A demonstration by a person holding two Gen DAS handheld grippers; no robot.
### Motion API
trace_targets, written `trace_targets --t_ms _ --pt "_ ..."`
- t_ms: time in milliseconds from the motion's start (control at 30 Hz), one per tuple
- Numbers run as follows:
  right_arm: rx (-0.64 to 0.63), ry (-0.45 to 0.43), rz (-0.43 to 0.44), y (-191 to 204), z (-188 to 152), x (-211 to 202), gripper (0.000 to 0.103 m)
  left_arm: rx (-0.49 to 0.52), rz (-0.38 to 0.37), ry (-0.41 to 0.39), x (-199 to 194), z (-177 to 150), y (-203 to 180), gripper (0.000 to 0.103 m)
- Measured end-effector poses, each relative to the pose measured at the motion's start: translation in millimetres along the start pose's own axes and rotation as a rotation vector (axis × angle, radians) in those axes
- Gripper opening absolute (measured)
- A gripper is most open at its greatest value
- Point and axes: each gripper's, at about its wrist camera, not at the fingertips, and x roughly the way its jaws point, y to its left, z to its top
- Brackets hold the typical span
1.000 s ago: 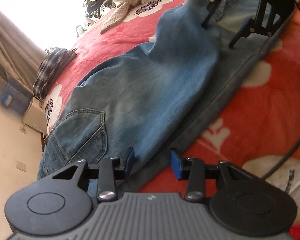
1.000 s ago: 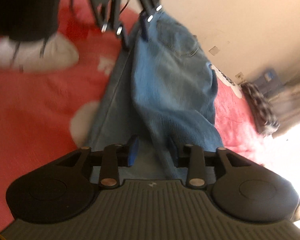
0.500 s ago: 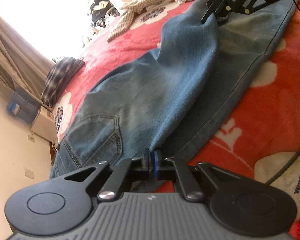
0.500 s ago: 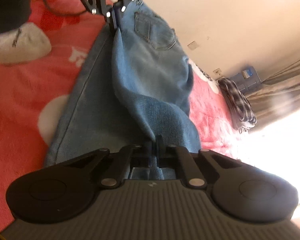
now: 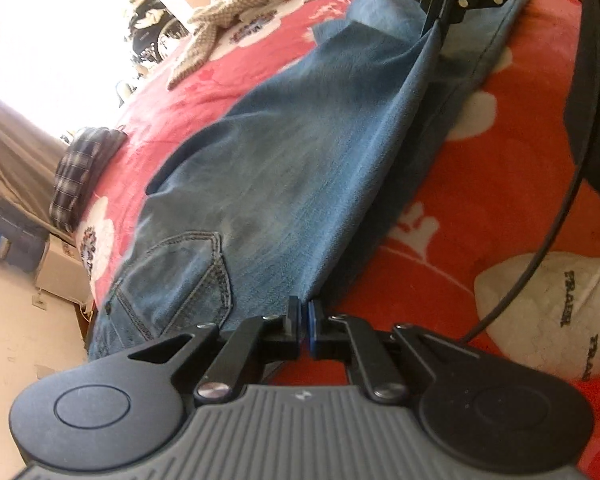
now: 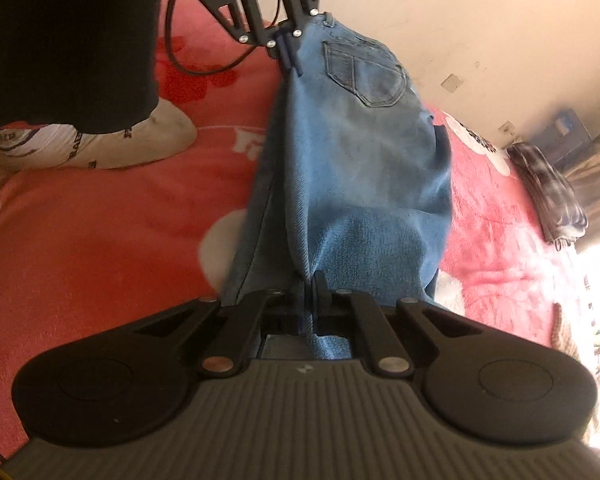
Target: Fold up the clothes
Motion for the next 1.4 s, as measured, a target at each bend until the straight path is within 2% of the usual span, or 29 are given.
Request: trace_targets --t_ms 100,200,267,300,333,400,500,667,833,967,1067,1400 --pt "0.065 0.026 0.040 -2 -4 16 0.002 -0.001 0.000 0.019 11 -2 -1 0.005" --pt "0.205 0.046 0.042 -4 -12 31 0.006 -0.013 0.003 0.038 7 -1 -1 0.015" --pt "0.338 0.022 0.039 -12 -16 24 0.008 -0.049 0.004 0.045 -3 -1 5 0.021" --pt "0.412 0.001 0.038 -15 -19 18 0.015 -0.077 0.007 0.044 -8 -1 10 0.021" --pt "0.487 -0.023 0.039 -18 -24 9 0.026 -0.105 0.010 0.043 -13 0 15 0.022" --pt "0.662 -0.085 0.033 -24 -38 -9 0.035 -0.160 0.015 0.041 -23 0 25 0.028" --pt "0.935 -0.162 0.006 -29 -70 -34 0.039 -0.245 0.023 0.036 -38 2 40 0.032" --pt "1.383 -0.269 -0.120 -28 -145 -74 0.040 -0.329 0.006 -0.056 -26 44 49 0.032" --pt "1.806 -0.366 -0.326 -24 -235 -124 0.041 -0.268 -0.074 -0.093 11 94 23 0.032" --pt "2.072 -0.367 -0.510 -20 -299 -160 0.041 -0.232 -0.117 -0.071 35 116 0 0.033" --pt "2.219 -0.350 -0.579 -15 -332 -169 0.043 -0.241 -0.121 -0.050 40 119 -5 0.030" --pt "2.479 -0.356 -0.582 -5 -380 -139 0.043 -0.290 -0.111 0.002 48 121 -12 0.031"
